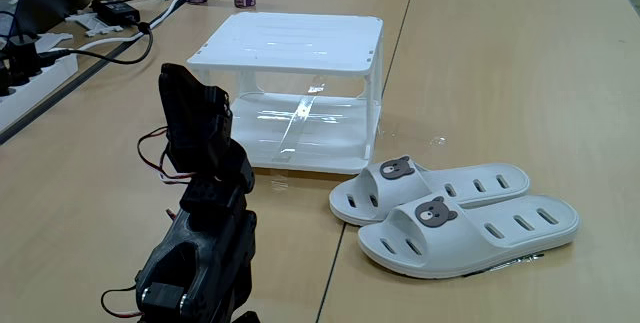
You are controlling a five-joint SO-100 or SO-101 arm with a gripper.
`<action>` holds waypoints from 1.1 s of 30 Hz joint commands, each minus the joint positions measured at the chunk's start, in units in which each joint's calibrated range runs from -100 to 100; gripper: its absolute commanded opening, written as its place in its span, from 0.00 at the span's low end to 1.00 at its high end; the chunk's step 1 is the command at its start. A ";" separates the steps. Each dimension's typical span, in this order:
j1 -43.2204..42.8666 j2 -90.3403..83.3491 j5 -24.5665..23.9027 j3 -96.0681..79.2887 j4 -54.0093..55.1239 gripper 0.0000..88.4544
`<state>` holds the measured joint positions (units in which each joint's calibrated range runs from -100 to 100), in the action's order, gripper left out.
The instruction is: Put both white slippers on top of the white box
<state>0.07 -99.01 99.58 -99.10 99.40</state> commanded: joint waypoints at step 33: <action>0.50 0.19 0.42 4.51 -52.98 0.01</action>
<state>0.07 -98.93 99.58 -98.56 61.03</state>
